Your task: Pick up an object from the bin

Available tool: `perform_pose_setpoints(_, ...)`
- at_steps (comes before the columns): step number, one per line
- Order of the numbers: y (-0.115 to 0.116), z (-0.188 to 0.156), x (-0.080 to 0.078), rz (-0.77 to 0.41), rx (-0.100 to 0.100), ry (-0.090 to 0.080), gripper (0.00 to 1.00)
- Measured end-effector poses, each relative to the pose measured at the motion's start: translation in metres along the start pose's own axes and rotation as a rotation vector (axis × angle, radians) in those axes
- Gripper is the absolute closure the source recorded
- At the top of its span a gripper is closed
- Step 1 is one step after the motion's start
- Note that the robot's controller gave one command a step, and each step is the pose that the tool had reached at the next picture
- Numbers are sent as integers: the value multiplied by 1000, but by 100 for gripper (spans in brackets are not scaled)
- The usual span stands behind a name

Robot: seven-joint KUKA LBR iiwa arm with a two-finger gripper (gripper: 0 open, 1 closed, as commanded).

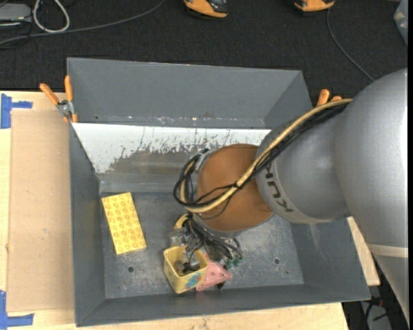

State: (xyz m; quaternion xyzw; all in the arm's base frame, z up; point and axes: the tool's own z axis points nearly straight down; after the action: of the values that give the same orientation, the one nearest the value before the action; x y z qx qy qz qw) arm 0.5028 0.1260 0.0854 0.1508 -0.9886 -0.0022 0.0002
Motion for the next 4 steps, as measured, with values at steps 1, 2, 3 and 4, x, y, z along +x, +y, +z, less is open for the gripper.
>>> perform_pose_setpoints(1,-16,6,-34,-27,-3,1,100)
perform_pose_setpoints(2,-38,-73,-32,-9,-2,7,100)
perform_pose_setpoints(3,-38,-149,-21,-41,-5,12,100)
perform_pose_setpoints(4,-14,-176,-29,-32,0,2,100)
